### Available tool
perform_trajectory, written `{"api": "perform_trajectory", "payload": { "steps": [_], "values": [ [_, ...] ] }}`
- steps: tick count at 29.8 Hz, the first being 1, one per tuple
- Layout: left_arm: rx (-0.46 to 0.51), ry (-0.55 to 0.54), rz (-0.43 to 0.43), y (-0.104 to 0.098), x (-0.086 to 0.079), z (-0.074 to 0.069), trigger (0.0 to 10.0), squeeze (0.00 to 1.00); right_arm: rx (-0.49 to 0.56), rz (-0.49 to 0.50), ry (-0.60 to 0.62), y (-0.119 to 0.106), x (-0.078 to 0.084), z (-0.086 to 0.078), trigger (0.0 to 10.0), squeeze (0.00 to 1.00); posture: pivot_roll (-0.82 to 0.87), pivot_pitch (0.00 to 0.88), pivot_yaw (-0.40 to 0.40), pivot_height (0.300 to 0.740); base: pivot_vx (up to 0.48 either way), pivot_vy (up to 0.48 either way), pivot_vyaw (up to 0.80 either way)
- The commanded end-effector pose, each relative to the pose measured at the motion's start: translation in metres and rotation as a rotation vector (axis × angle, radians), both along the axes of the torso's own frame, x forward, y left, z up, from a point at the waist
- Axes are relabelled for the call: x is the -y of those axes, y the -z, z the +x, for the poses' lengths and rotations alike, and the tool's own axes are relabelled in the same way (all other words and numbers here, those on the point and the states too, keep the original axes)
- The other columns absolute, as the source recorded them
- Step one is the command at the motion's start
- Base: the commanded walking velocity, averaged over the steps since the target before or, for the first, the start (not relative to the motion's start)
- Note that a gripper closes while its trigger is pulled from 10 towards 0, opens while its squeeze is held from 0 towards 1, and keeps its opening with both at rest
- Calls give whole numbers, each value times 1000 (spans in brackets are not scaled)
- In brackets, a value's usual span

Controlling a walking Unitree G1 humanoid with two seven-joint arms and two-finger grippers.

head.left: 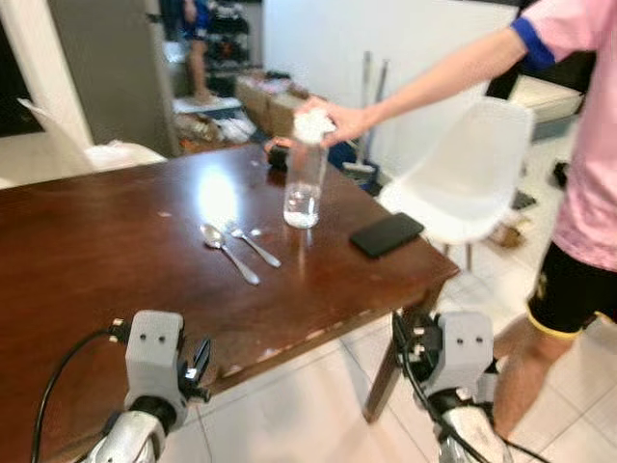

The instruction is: Setting the table

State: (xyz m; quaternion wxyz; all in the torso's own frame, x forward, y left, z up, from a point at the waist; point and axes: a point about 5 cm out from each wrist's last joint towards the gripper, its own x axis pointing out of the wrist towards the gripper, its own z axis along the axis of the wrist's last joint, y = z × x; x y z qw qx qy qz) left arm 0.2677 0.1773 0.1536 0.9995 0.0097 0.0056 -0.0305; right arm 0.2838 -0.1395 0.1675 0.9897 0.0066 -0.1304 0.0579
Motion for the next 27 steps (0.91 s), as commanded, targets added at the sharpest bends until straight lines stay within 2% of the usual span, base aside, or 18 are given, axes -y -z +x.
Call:
{"api": "perform_trajectory", "payload": {
  "steps": [1, 27],
  "values": [
    [-24, 1, 1, 6, 1, -2, 10000, 0, -29, 1, 14, 6, 5, -1, 10000, 0, 10, 150, 66, 740, 0, 0, -800],
    [-27, 3, 2, 9, 2, 0, 10000, 0, -26, -6, -5, 5, 3, 1, 10000, 0, 10, 138, 61, 740, 0, 0, -800]
  ]
}}
